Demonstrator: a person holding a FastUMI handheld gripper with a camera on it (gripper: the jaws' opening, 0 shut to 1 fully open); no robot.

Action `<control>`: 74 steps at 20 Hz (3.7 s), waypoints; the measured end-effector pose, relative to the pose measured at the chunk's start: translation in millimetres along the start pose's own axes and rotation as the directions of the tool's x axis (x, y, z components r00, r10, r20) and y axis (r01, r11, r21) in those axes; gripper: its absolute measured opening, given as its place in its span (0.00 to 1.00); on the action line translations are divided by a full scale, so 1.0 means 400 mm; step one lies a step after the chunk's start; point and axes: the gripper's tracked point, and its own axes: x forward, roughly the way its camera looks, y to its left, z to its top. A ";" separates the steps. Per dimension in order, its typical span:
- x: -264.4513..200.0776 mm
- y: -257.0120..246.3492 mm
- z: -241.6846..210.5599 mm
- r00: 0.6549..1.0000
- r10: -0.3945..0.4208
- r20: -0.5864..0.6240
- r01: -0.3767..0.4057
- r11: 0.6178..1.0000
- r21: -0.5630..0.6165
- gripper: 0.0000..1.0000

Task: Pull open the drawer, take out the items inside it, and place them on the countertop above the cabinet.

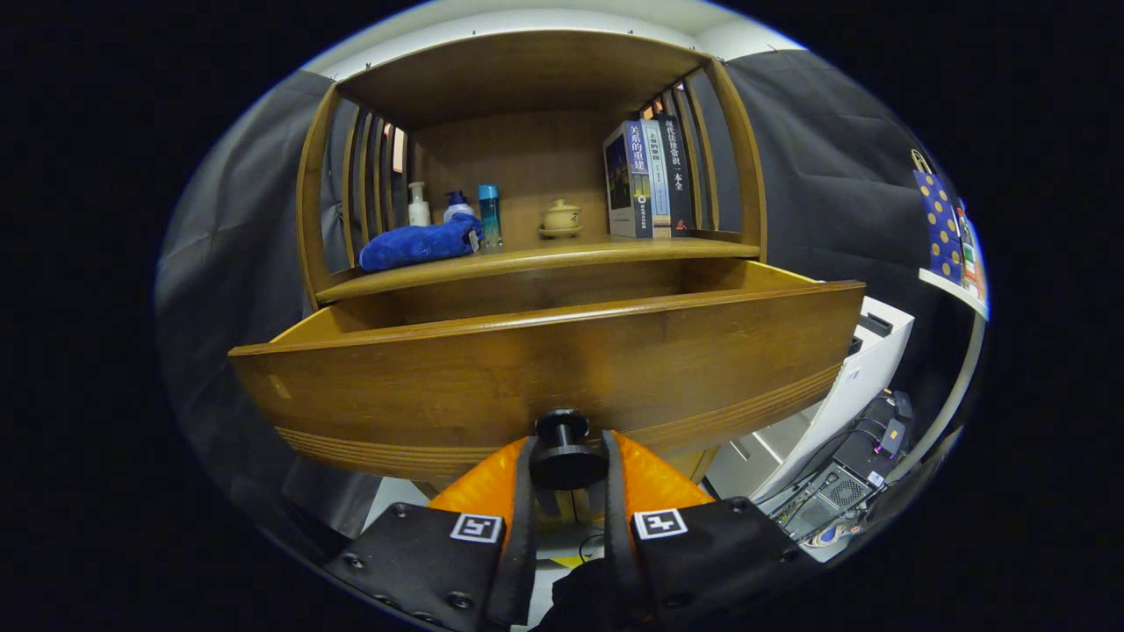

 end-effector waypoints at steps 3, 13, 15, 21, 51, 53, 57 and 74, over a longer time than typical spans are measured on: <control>-0.018 0.000 -0.008 1.000 0.004 -0.005 -0.004 1.000 -0.011 0.41; -0.048 0.001 -0.015 0.999 -0.004 -0.044 0.004 1.000 -0.002 0.42; -0.062 0.012 0.009 0.999 0.019 -0.036 -0.018 1.000 0.017 0.53; -0.134 0.010 0.168 0.999 0.029 0.046 -0.029 1.000 0.009 0.98; 0.293 0.111 0.212 0.869 0.059 -0.491 -0.201 0.949 -0.242 0.99; 0.307 0.098 0.191 0.853 0.039 -0.521 -0.189 0.953 -0.238 0.99; 0.329 0.081 0.147 0.809 0.020 -0.588 -0.173 0.963 -0.206 0.99; 0.309 0.063 0.093 0.663 -0.028 -0.748 -0.149 0.974 -0.169 0.56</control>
